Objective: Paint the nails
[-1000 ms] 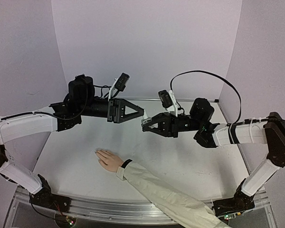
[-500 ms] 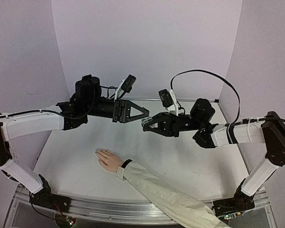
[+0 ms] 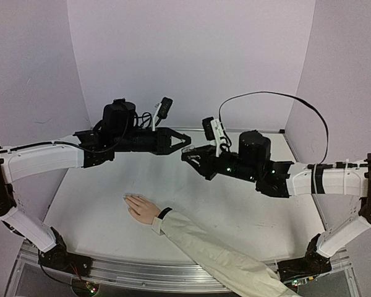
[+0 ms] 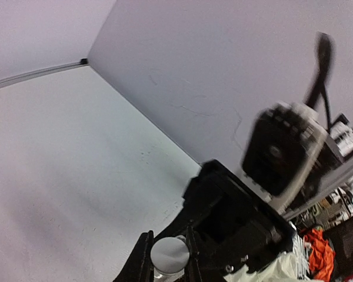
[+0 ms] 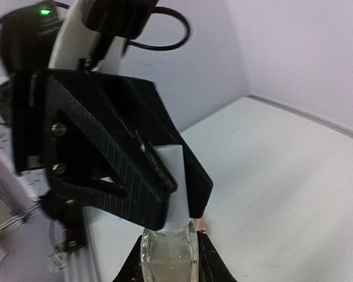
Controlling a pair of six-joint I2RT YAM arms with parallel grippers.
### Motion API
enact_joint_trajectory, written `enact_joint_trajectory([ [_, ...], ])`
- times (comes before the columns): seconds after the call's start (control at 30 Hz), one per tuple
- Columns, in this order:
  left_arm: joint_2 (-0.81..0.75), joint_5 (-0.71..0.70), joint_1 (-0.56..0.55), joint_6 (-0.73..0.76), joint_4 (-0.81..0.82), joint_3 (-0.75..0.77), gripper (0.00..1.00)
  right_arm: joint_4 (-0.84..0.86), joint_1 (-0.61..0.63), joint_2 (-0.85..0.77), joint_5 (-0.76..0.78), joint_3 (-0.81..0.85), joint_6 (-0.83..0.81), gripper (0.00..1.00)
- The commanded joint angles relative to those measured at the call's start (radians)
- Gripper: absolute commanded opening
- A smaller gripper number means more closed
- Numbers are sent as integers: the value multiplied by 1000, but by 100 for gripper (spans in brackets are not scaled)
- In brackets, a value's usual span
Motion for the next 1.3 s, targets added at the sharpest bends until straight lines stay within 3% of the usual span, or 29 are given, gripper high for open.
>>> enact_joint_trajectory([
  [0.0, 3, -248, -8, -48, -208, 47, 0, -51, 54, -46, 970, 21, -236, 0],
  [0.27, 50, -195, -7, -74, -223, 97, 1, 14, 57, 68, 655, 102, -226, 0],
  [0.43, 3, -160, -4, -25, -225, 83, 27, 39, 25, 22, 396, 49, -236, 0],
  [0.6, -51, -52, 21, 20, -223, 83, 58, 97, -98, -59, -69, -34, -153, 0],
  [0.73, -75, 77, 28, 68, -200, 87, 73, 173, -145, -99, -428, -70, -94, 0],
  [0.83, -71, 207, 28, 86, -153, 85, 76, 257, -147, -95, -639, -66, -13, 0],
  [0.97, -61, 348, 18, 42, -12, 71, 76, 425, -147, -25, -793, -49, 155, 0],
  [1.27, -32, 367, -20, 22, 49, 85, 73, 726, -147, 106, -838, -51, 378, 0],
])
